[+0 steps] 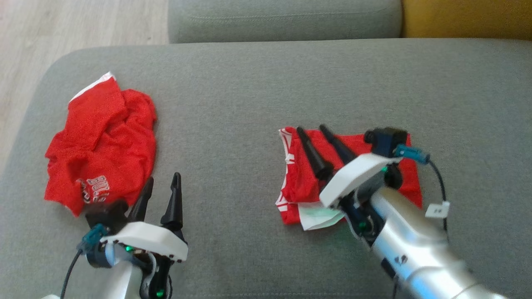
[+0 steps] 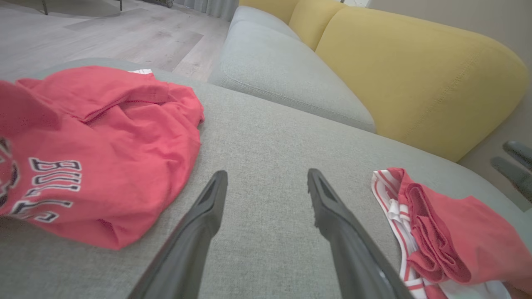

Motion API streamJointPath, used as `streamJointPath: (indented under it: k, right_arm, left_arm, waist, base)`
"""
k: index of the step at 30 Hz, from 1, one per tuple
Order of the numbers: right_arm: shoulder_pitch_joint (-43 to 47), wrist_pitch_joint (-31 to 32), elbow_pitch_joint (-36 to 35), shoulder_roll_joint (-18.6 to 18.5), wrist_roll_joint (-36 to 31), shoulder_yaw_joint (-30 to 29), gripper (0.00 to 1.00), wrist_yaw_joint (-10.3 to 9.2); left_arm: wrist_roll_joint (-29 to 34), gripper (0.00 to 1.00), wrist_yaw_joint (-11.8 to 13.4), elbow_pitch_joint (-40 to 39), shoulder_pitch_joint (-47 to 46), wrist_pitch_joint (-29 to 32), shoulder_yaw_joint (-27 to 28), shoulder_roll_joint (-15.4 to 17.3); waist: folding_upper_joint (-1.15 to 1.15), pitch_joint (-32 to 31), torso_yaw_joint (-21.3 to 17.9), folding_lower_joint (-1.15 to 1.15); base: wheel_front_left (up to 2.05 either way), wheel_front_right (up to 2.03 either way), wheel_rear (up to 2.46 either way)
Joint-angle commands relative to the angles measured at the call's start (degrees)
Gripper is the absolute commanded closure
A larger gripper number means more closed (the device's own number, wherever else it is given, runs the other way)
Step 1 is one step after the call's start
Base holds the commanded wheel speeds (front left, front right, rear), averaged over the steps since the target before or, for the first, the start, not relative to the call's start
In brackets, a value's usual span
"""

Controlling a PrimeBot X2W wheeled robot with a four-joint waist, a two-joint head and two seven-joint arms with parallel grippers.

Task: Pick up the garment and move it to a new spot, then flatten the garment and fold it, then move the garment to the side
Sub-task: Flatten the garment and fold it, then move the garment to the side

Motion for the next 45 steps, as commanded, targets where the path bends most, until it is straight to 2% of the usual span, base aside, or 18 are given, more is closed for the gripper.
streamJointPath:
  k: [1,8,11,16,22,26,31,35,45]
  right_arm:
    - [-2.9,-1.0,-0.7,0.7,-1.5,-0.4,0.0,0.11]
    - [-7.5,-2.7,7.4,0.6,-17.6,-10.3,0.0,0.11]
    - [-7.2,-3.1,8.3,-1.0,-24.0,-14.7,0.0,0.11]
    - [-3.3,-4.4,5.0,-4.2,-31.7,-21.2,0.0,0.11]
    - [5.8,-6.1,-4.9,-6.8,-40.9,-27.4,0.0,0.11]
    - [13.5,-6.5,-12.1,-6.2,-44.7,-33.2,0.0,0.11]
    - [20.6,-6.7,-19.6,-2.8,-47.4,-39.3,0.0,0.11]
    - [23.5,-6.4,-22.8,-1.2,-48.6,-40.7,0.0,0.11]
    - [24.7,-4.6,-26.1,-0.1,-49.5,-41.4,0.0,0.11]
  left_arm:
    - [-0.3,0.0,0.4,-1.9,-2.2,-0.7,2.2,0.2]
    - [-0.1,0.0,0.7,-3.2,-1.3,-0.7,3.0,0.2]
    - [-0.3,0.0,0.9,-3.9,-1.2,-0.7,3.0,0.2]
    - [-0.9,0.0,1.4,-5.6,-1.0,-0.7,2.7,0.2]
    - [-1.3,0.0,2.2,-7.5,-0.1,-0.7,2.4,0.2]
    - [-1.4,0.0,3.2,-9.7,1.7,-0.7,2.8,0.2]
    - [-1.7,0.0,4.2,-11.6,3.9,-0.7,3.4,0.2]
    - [-1.6,0.0,4.5,-12.5,4.4,-0.7,3.8,0.2]
    - [-0.6,0.0,4.2,-13.2,4.4,-0.7,3.4,0.2]
  waist:
    - [0.0,-0.5,-0.7,0.0]
    - [0.0,-1.7,-3.6,0.0]
    - [0.0,-2.0,-4.5,0.0]
    - [0.0,-2.4,-5.7,0.0]
    - [0.0,-2.7,-6.2,0.0]
    - [0.0,-2.4,-6.4,0.0]
    - [0.0,-2.0,-6.5,0.0]
    - [0.0,-1.9,-6.6,0.0]
    - [0.0,-1.3,-6.6,0.0]
  base:
    - [0.0,0.0,0.0]
    - [0.0,0.0,0.0]
    - [0.0,0.0,0.0]
    - [0.0,0.0,0.0]
    - [0.0,0.0,0.0]
    - [0.0,0.0,0.0]
    - [0.0,0.0,0.0]
    - [0.0,0.0,0.0]
    - [0.0,0.0,0.0]
